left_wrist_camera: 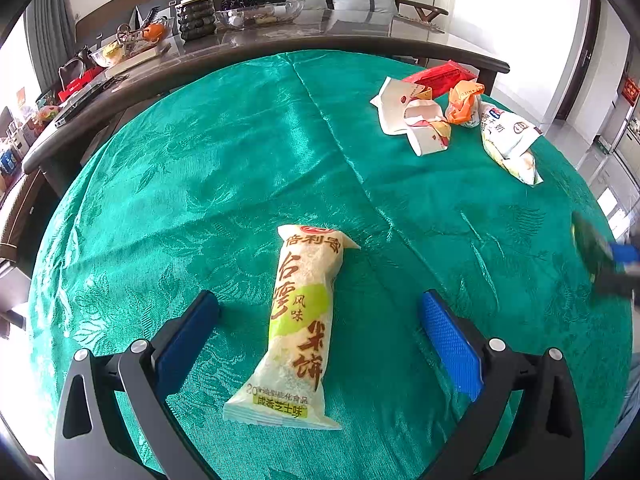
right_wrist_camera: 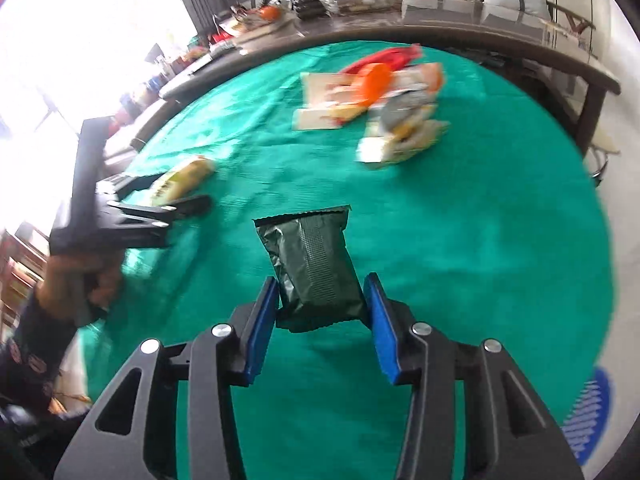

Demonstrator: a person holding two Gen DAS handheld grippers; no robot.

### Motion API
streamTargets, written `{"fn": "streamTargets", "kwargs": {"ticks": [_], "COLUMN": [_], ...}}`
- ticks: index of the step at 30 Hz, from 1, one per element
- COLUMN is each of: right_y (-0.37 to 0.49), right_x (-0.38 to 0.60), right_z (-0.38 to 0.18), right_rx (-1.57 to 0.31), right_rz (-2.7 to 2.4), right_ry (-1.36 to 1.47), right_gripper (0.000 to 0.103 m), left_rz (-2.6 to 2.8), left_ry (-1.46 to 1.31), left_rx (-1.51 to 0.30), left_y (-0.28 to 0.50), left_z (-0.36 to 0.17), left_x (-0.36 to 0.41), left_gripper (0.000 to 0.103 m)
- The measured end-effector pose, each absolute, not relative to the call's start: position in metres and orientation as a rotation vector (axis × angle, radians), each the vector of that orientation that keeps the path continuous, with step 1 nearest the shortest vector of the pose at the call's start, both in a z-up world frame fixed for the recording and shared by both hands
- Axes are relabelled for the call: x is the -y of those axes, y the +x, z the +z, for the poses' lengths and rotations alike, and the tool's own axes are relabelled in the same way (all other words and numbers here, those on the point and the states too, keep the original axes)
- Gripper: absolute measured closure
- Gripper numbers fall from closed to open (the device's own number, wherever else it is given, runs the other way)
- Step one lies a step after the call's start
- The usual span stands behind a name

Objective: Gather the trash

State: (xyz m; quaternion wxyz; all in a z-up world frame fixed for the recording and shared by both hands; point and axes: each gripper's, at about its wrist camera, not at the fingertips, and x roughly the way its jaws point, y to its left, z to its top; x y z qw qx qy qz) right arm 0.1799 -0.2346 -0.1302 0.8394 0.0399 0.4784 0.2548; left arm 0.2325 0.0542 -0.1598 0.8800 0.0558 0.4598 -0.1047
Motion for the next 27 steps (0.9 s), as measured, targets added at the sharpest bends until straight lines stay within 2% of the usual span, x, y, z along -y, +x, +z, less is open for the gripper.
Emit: {"fn": "streamTargets", "kwargs": {"ticks": [2,5,7,9,13,27], "right_y": [0.179,0.192,0.199,0.202,0.2,0.2], "right_x": [0.207,0.177,0.171,0.169,0.176,0.172], "right_z": [-0.131,-0.136,-0.139,-0.142,-0.153,-0.157], "right_rx": [-0.965,-0.935,-0.94,-0.958,-0.936,-0.94], "right_rz": [0.513,0.446,0.438,0.442,0.466,0.466], "right_ry": [0.052,-0.053,-0.108,-0.153,-0.165,-0.165], "right_gripper": [0.059,0.048,0.03,0.027,0.022,0.019], "left_rz": [-0.218,-0.22,-0.229,-0.237,-0.239,-0.227], "left_ry": [0.116,0.114,0.131,0.131,0.12,0.121], "left_rx": [-0.958,-0.959,-0.963,-0.962,-0.958,-0.959], "left_y": [0.232,0.231,0.224,0.212,0.199,0.201], "left_z": [-0.16,-0.159,-0.159,-0.159,-0.159,-0.159], "left_x": [-0.054,-0.055,-0.058,-0.065,-0.075,-0.073], "left_gripper": [0.004,0.004,0.004,0.004,0.004,0.004]}}
